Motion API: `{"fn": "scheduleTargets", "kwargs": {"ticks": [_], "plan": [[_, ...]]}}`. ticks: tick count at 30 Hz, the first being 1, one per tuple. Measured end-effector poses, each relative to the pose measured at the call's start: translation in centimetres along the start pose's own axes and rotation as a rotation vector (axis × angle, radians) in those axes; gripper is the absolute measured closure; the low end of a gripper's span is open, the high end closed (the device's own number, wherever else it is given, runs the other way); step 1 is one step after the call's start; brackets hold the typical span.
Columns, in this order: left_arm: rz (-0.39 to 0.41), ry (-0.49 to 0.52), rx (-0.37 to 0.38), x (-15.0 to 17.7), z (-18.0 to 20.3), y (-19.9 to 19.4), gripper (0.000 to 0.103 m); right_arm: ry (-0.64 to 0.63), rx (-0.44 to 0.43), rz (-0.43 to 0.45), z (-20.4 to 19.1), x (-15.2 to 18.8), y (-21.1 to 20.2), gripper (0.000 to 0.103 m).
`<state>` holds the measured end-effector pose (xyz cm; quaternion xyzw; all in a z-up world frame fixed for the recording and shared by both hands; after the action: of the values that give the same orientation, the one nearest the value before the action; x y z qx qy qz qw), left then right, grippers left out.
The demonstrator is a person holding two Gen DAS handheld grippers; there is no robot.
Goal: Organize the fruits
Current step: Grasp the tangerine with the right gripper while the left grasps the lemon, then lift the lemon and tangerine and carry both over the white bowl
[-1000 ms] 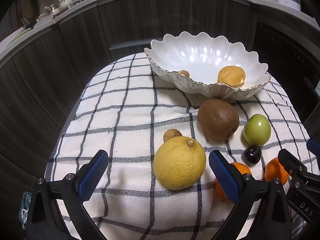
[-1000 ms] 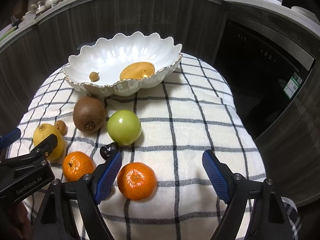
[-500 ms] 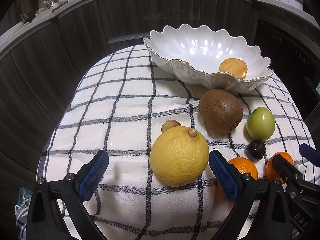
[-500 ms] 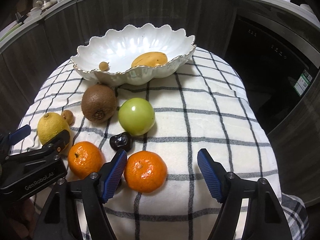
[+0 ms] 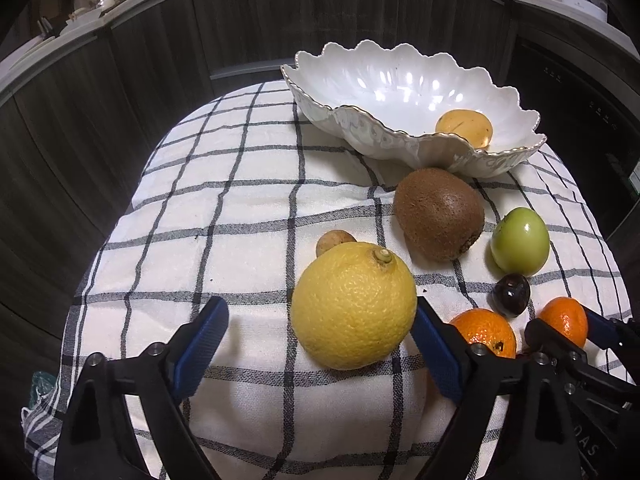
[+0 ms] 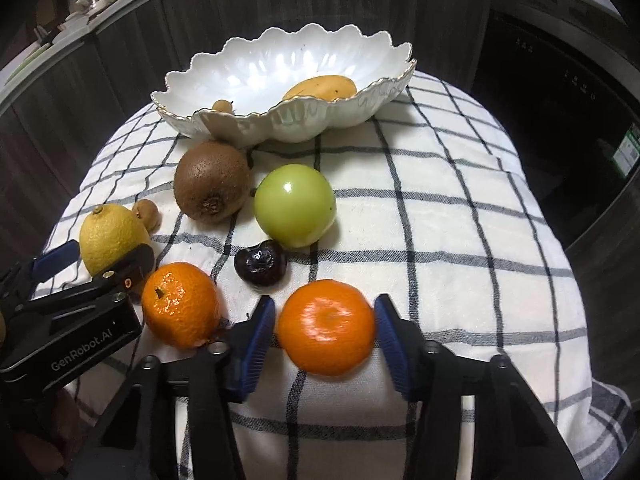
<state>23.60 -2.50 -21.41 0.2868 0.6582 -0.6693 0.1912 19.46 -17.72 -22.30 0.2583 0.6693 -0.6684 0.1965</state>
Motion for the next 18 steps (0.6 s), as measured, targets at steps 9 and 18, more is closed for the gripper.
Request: {"fn": "scheduleTargets", "kwargs": {"ticks": [9, 18], "plan": [[0.004, 0.025, 0.048, 0.18, 0.81, -0.09, 0.049, 0.004, -0.006, 0.018, 0.13, -0.12, -0.39, 0.056], [0.017, 0.034, 0.039, 0.40, 0.86, -0.36, 0.050, 0.002, 0.004, 0.031, 0.30, -0.33, -0.77, 0.056]]}}
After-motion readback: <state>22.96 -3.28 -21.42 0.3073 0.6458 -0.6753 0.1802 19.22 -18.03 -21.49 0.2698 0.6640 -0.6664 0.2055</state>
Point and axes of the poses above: each gripper's, at about its wrist camera, not at the fingertips, and y roughly the way its jaws point, z to its right, x to its underside, the point moved 2 cm from there along y, roughly the way its jaws point, and after that the axes turned 4 degrees about z, right-handed, at the moved point
